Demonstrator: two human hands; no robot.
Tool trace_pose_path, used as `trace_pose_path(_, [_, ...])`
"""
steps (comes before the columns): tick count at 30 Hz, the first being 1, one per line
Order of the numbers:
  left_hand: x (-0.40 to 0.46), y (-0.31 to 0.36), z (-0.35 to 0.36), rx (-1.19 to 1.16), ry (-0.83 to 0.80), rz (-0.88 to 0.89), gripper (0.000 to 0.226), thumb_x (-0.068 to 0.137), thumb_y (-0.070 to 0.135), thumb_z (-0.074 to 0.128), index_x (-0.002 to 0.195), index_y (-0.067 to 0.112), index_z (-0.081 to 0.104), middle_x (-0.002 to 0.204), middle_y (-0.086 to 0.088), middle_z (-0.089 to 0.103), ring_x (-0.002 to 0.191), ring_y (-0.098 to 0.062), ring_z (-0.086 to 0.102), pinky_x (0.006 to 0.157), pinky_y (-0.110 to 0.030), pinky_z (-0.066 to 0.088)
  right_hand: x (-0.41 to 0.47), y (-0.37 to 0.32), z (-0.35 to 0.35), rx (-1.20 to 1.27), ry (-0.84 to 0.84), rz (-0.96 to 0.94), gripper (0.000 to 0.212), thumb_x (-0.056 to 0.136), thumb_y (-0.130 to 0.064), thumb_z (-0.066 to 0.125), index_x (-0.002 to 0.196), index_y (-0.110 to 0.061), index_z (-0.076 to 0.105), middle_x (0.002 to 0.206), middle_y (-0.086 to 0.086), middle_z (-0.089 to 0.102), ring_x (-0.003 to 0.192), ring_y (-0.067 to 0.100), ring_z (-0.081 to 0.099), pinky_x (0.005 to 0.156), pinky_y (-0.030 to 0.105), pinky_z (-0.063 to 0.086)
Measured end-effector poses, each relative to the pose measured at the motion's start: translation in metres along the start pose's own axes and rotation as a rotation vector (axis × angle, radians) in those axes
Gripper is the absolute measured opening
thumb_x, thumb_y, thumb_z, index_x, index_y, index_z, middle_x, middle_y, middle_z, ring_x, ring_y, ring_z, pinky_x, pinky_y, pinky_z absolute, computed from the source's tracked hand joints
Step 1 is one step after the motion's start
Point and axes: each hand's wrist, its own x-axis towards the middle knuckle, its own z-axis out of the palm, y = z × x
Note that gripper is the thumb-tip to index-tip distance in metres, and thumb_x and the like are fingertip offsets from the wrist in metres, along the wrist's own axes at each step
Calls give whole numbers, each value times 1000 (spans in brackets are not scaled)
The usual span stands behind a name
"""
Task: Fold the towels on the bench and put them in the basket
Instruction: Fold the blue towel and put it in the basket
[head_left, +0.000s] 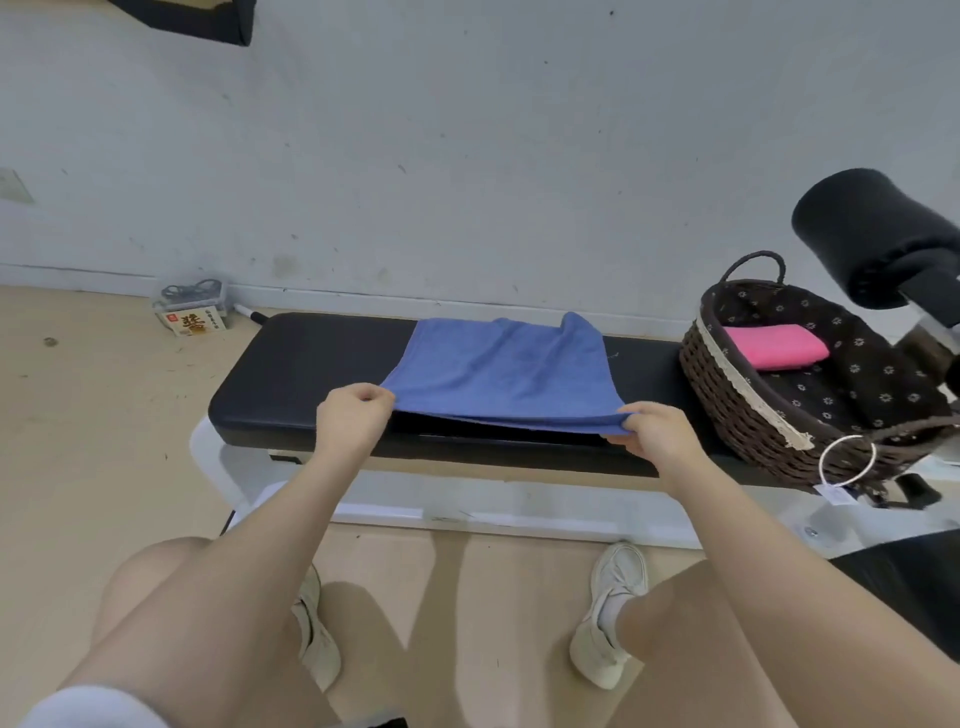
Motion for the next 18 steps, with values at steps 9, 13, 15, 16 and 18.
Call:
trace_pose_path(9, [-6, -18, 0, 649, -22, 210, 32, 87, -2, 47, 116, 5, 60, 109, -14, 59, 88, -31, 57, 69, -34, 44, -15, 25, -3, -342, -122, -151, 32, 80, 9, 52, 101, -11, 63, 92, 6, 56, 67, 15, 48, 58, 25, 38])
trace_pose_path(13, [-8, -13, -5, 661, -8, 274, 21, 88, 12, 51, 103, 7, 64, 99, -11, 55, 85, -28, 53, 68, -33, 44, -17, 23, -8, -329, 9, -367, 19, 85, -14, 59, 67, -12, 55, 75, -2, 47, 68, 14, 42, 63, 27, 32])
trace_pose_path(15, [-9, -11, -12, 584, -9, 340, 20, 86, 18, 55, 100, 9, 65, 110, -5, 51, 103, -26, 48, 82, -35, 44, -17, 21, -15, -263, 30, -439, 16, 85, -14, 62, 70, -10, 62, 101, -10, 48, 94, 7, 46, 84, 29, 35])
trace_pose_path(16, [-10, -10, -16, 542, -33, 384, 18, 84, 18, 57, 97, 9, 66, 115, 0, 50, 112, -23, 43, 89, -34, 40, -17, 19, -18, -222, 19, -445, 12, 85, -11, 62, 76, -5, 65, 112, -11, 48, 104, 6, 45, 91, 29, 33])
trace_pose_path(18, [-11, -8, -22, 463, -129, 445, 11, 81, 14, 59, 86, 8, 67, 115, 7, 53, 115, -18, 43, 90, -30, 38, -17, 16, -23, -155, -49, -432, 10, 84, -9, 58, 78, -2, 63, 100, -4, 57, 92, 12, 50, 83, 30, 35])
